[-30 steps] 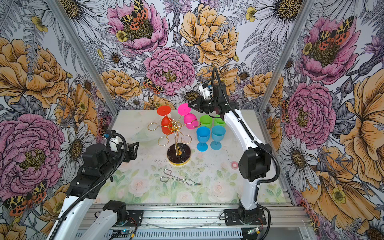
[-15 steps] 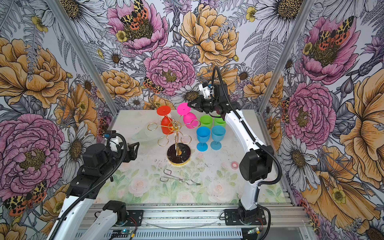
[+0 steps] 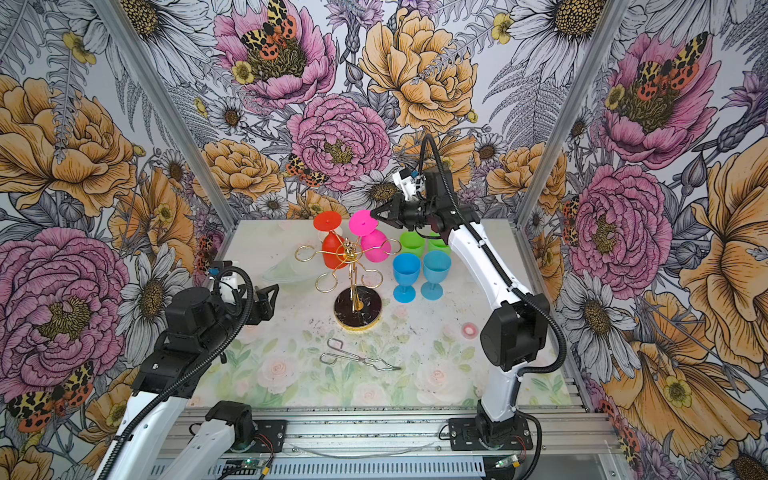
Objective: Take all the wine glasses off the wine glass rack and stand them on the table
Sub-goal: 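Pull the pink glass off the rack hook with the right gripper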
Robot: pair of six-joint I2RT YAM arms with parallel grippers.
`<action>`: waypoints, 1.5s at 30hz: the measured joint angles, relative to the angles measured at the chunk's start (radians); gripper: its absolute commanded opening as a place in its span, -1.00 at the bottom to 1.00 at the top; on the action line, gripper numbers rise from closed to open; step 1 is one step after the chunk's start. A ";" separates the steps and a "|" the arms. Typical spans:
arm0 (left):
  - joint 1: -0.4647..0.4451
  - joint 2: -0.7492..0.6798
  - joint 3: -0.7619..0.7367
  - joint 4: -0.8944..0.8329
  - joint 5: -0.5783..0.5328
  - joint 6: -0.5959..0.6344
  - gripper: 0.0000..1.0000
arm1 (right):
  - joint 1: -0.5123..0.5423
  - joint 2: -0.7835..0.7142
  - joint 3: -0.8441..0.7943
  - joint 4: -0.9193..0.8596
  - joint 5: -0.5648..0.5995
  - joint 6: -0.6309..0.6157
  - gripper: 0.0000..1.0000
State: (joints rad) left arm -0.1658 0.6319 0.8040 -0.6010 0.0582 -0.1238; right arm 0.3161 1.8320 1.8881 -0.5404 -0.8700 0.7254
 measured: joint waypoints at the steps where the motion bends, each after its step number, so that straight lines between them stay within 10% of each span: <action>1: 0.000 0.000 0.000 0.000 0.000 0.000 0.83 | 0.000 -0.003 -0.008 0.000 0.000 0.000 -1.00; 28: 0.000 0.006 0.035 -0.001 0.053 -0.004 0.83 | -0.111 -0.166 -0.133 -0.001 0.010 -0.008 -1.00; 45: -0.005 0.080 0.219 0.000 0.323 -0.112 0.81 | -0.141 -0.414 -0.134 -0.220 0.231 -0.171 -1.00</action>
State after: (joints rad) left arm -0.1707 0.7120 1.0229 -0.6014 0.3809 -0.2356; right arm 0.1753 1.4181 1.7546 -0.7601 -0.6392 0.5541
